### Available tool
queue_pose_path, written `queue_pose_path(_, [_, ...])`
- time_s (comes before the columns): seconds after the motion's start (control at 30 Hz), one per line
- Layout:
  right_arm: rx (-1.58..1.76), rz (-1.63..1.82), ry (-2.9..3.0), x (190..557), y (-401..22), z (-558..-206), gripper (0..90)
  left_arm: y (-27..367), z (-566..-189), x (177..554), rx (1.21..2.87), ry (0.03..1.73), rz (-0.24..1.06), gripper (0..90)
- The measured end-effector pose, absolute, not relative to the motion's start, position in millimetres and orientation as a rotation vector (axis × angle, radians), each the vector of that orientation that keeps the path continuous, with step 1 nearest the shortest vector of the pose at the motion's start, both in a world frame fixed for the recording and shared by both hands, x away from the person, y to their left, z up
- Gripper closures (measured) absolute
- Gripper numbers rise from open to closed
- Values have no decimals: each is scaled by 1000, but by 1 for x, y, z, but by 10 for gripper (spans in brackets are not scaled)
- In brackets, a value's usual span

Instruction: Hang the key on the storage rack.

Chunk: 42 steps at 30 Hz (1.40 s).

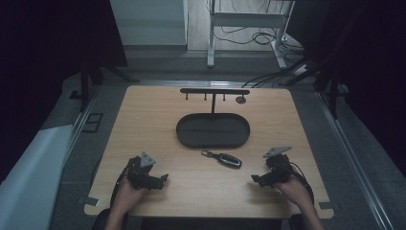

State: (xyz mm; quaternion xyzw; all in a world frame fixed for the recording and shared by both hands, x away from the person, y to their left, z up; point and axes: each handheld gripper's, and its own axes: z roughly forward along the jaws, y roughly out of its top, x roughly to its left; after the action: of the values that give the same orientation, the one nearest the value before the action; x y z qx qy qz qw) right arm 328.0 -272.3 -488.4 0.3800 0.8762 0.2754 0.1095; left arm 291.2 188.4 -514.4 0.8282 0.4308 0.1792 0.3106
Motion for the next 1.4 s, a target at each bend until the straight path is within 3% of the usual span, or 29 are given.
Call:
queue_pose_path(0.57, [1089,702,2665,350,-248,-476,1,189,-514,291,2188,1138,473,0])
queue_pose_path(1.17, [878,502,2825,374,-218,-471,126,189,-514,291,2192,1136,471,0])
queue_pose_path(1.4, [837,439,2864,380,-210,-471,136,189,-514,291,2193,1135,471,0])
